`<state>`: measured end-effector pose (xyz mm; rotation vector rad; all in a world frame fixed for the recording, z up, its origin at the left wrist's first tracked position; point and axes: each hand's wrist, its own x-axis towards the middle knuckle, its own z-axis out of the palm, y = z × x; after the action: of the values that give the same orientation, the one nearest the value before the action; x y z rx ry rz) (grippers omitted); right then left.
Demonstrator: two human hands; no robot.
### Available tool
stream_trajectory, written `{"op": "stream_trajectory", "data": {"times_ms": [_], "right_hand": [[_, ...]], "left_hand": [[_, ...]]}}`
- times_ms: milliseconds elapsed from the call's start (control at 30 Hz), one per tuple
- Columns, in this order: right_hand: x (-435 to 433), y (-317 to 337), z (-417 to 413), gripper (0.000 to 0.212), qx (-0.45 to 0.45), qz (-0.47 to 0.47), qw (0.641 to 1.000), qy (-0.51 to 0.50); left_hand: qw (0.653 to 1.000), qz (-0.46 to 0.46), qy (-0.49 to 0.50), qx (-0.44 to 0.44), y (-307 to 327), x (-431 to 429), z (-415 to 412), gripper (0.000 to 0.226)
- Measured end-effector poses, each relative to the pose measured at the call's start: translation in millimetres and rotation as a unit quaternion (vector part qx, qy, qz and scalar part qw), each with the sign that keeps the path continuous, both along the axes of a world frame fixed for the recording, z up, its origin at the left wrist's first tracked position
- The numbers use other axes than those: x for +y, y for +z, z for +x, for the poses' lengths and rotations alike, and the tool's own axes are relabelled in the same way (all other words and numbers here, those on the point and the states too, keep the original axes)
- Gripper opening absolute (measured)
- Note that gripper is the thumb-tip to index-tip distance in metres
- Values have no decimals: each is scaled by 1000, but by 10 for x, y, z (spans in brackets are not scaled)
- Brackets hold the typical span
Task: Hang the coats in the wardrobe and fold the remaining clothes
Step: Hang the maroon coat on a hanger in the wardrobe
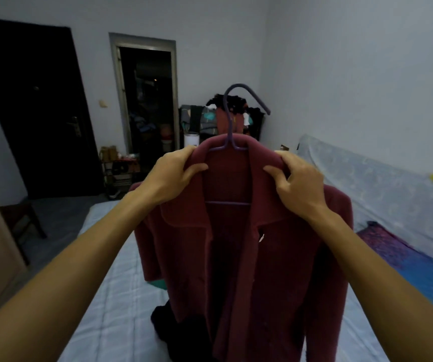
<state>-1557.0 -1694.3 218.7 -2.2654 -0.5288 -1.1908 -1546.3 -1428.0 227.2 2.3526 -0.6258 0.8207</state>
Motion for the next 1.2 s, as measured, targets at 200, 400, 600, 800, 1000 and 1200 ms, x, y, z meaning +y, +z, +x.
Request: {"op": "stream_trajectory", "data": {"times_ms": [200, 400, 600, 800, 1000, 1200], "right_hand": [[277, 121, -75, 38, 38, 11, 991, 131], [747, 12, -209, 51, -1, -4, 984, 177], [1461, -142, -705, 41, -41, 6, 948, 315], [2037, -158, -1424, 37, -63, 18, 892, 447], [2540, -152, -2258, 38, -51, 21, 823, 566], [3014, -102, -3320, 42, -39, 2, 759, 650]], "left_hand": [[988, 4, 122, -92, 76, 297, -517, 24], [960, 4, 262, -99, 80, 547, -1164, 23], [919, 0, 384, -93, 49, 747, -2018, 24], [861, 17, 498, -98, -22, 830, -3034, 31], [775, 11, 623, -107, 29, 813, -4159, 21], [682, 5, 724, -104, 143, 883, -5338, 20]]}}
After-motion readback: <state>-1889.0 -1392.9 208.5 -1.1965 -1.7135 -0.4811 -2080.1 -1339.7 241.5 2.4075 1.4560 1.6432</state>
